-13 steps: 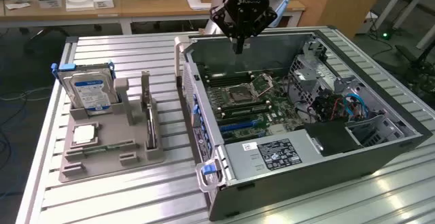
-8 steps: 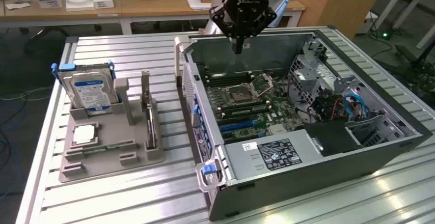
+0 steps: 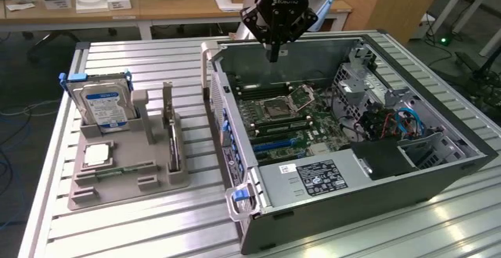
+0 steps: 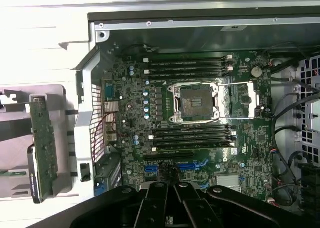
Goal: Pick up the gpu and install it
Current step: 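Reach for the gpu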
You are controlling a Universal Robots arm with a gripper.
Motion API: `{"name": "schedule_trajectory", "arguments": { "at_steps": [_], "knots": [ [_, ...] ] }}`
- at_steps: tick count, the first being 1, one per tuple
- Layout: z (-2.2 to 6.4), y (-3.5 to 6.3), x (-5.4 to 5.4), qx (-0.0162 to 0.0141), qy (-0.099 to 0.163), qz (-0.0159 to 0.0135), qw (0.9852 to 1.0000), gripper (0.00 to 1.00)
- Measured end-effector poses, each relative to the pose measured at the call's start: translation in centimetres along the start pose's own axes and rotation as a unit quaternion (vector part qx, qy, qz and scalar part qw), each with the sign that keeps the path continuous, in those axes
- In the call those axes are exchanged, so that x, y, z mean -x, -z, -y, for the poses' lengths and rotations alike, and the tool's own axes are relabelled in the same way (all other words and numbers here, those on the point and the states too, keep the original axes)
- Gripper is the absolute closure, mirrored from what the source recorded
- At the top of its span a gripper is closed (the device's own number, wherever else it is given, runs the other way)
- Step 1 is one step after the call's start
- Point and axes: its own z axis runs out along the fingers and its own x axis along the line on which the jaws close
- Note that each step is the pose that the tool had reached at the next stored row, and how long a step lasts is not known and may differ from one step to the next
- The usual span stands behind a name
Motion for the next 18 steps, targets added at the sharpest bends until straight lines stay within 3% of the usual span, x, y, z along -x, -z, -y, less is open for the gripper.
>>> {"name": "schedule_trajectory", "arguments": {
  "at_steps": [18],
  "knots": [
    [0.12, 0.05, -1.7, 0.0000, 0.000, 0.0000, 1.0000, 0.90]
  ]
}}
